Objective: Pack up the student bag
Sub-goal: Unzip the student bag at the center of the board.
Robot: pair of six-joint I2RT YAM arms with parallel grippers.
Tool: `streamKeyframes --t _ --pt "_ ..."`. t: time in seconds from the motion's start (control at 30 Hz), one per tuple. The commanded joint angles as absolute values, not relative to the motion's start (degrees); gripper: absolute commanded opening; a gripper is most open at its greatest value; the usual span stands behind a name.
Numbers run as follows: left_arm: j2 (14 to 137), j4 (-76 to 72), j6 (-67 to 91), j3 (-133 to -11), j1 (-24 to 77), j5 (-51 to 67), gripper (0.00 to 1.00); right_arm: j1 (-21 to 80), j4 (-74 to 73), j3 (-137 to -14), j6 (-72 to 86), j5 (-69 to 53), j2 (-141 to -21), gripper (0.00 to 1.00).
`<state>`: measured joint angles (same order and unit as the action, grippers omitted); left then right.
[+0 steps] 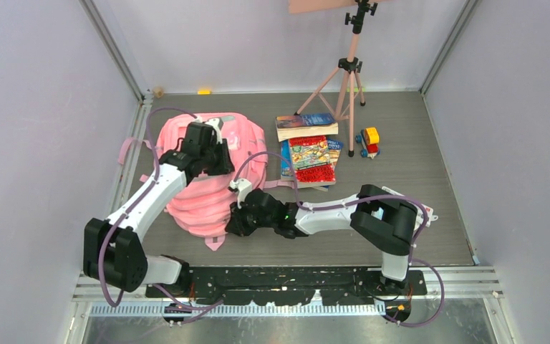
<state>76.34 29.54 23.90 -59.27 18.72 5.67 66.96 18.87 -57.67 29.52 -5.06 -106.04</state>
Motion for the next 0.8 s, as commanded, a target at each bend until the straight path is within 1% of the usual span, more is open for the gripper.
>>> streamKeyframes --t 0.0,0.03,0.07,0.1,0.2,0.3,0.33,0.37,0.47,0.5,0.67,0.77 --pt "75.4 24.8 19.6 -62.1 18.4 8.4 0.46 65.7 20.2 -56.7 30.9 -0.2 -104.2 0.01" --pt "74.9 26.3 19.1 -62.6 18.4 7.1 0.60 65.4 20.4 -56.0 31.2 -0.2 -104.1 0.01" --pt "74.3 27.3 18.4 -63.0 18.4 5.5 0.70 64.9 20.6 -55.6 31.3 1.3 -104.0 0.00" --pt "73.2 28.4 18.0 -63.3 18.4 3.5 0.77 64.7 20.9 -54.9 31.4 1.6 -104.2 0.01" --pt "69.7 32.4 18.1 -63.5 18.0 -5.2 0.91 63.9 21.2 -53.9 31.7 1.5 -104.7 0.01" --pt "64.7 36.1 21.1 -61.4 15.3 -10.3 0.96 63.5 22.0 -53.1 32.1 1.3 -104.8 0.00" --pt "62.7 36.5 22.3 -59.8 13.7 -10.6 0.97 63.4 22.1 -53.0 32.2 1.3 -104.8 0.00" --pt "60.3 36.6 23.8 -58.1 11.8 -10.4 0.95 63.2 22.2 -52.9 32.2 1.2 -104.9 0.00" --pt "53.7 35.1 28.2 -50.6 6.1 -7.6 0.80 63.1 22.5 -52.7 32.3 1.0 -104.9 0.00" --pt "52.1 34.8 29.3 -48.6 4.3 -6.3 0.77 63.1 22.7 -52.6 32.3 0.9 -104.7 0.00" --pt "49.2 35.4 32.9 -43.1 -7.3 -0.7 0.76 63.0 23.2 -51.7 32.7 1.0 -104.2 0.01" --pt "48.6 33.6 34.3 -40.5 -11.6 4.7 0.72 63.0 23.3 -51.6 32.8 0.9 -103.9 0.01"
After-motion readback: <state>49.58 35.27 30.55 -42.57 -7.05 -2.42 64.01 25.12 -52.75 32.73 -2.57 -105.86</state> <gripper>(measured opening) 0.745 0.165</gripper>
